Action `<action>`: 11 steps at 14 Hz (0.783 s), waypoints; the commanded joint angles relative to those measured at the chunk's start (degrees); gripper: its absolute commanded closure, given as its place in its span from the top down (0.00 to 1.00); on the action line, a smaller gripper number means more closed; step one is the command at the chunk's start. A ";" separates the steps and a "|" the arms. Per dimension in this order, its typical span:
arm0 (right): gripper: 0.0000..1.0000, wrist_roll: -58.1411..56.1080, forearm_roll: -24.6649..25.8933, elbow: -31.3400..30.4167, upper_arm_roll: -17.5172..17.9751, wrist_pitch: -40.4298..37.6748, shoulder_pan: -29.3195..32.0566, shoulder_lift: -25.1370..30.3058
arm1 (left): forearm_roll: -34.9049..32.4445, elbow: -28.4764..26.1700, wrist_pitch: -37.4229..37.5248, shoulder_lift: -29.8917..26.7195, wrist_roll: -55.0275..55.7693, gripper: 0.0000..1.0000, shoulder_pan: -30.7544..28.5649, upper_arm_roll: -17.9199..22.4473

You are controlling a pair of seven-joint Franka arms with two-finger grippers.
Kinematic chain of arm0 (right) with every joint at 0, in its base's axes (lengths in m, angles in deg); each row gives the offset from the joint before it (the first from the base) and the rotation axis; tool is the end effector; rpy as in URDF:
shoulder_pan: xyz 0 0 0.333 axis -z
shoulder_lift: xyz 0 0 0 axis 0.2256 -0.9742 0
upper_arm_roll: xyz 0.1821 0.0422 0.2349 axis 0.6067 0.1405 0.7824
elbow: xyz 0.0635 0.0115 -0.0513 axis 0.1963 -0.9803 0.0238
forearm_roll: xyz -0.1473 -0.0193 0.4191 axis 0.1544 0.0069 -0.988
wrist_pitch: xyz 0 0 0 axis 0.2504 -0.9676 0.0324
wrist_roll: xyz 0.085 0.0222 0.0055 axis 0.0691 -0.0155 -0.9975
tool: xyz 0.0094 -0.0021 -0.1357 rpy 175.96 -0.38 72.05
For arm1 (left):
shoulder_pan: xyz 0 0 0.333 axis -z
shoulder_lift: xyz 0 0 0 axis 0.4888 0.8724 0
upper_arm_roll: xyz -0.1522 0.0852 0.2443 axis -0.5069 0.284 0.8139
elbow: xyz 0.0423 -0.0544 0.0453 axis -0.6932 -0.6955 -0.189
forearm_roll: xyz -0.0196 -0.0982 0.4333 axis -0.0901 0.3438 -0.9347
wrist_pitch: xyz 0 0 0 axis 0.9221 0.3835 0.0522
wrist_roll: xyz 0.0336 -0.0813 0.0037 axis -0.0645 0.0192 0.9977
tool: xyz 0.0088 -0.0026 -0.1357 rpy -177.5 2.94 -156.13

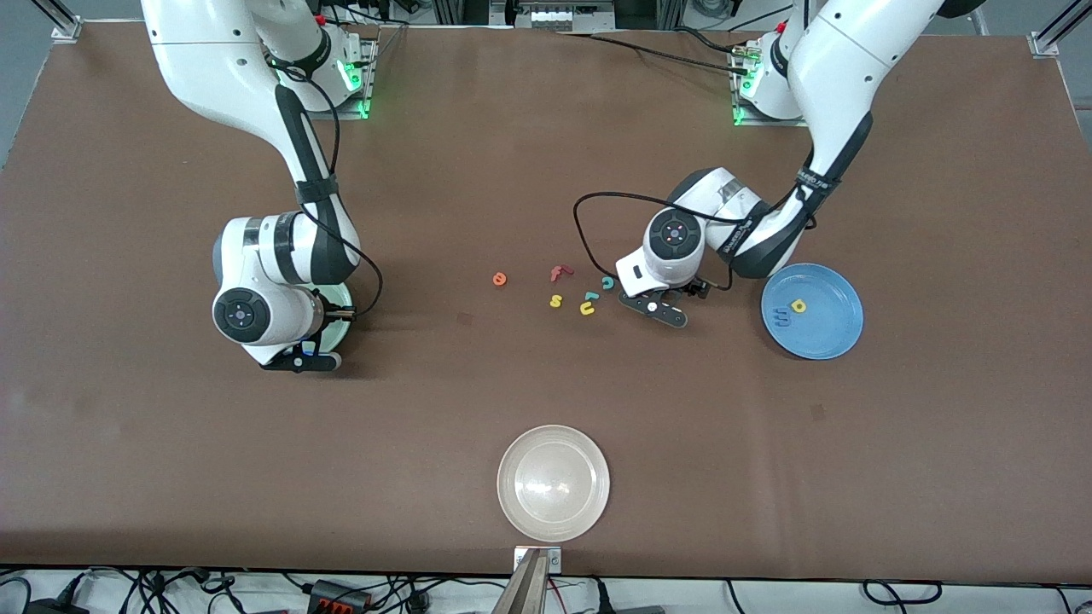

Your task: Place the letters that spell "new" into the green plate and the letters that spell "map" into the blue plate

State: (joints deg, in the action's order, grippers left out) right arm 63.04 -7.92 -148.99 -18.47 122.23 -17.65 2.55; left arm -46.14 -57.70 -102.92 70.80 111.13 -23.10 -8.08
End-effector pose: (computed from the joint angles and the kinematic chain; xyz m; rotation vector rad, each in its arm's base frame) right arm 0.6293 0.1246 0.1240 3.0070 -0.0127 -0.4529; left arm 0.5205 -0.3320 0.1009 -2.9421 0.6241 0.3028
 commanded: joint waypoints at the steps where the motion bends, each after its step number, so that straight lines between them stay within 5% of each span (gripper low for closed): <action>1: 0.02 -1.53 -0.29 -5.96 -0.87 4.05 -1.57 2.48 | -1.80 0.32 -1.39 1.11 1.23 0.95 -0.71 -0.01; 3: 0.04 -1.53 -0.29 -6.14 -0.87 3.70 -1.39 2.48 | -1.80 0.32 -1.56 1.99 1.23 0.78 -0.71 -0.01; 4: 0.14 -1.61 -0.29 -6.14 -0.87 3.61 -1.31 2.48 | -1.80 0.23 -1.57 2.43 1.23 0.70 -0.89 -0.09; 6: 1.00 -0.48 -0.46 -5.44 -0.87 3.44 -1.48 2.57 | -1.80 0.32 -1.57 2.52 1.32 0.47 -0.63 -0.09; 9: 1.00 0.23 -0.73 -3.77 -0.52 1.60 -2.44 5.90 | -1.80 0.32 -1.30 2.26 1.15 0.11 -1.15 -0.01; 11: 1.00 1.10 -2.82 -3.68 -0.25 2.63 -6.64 6.44 | -1.80 0.58 -0.69 1.47 0.53 0.05 -1.94 -0.01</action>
State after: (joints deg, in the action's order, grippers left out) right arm 62.90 -8.60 -152.00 -18.65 124.96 -20.21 7.03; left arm -46.30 -57.34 -103.78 72.25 111.38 -24.04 -8.06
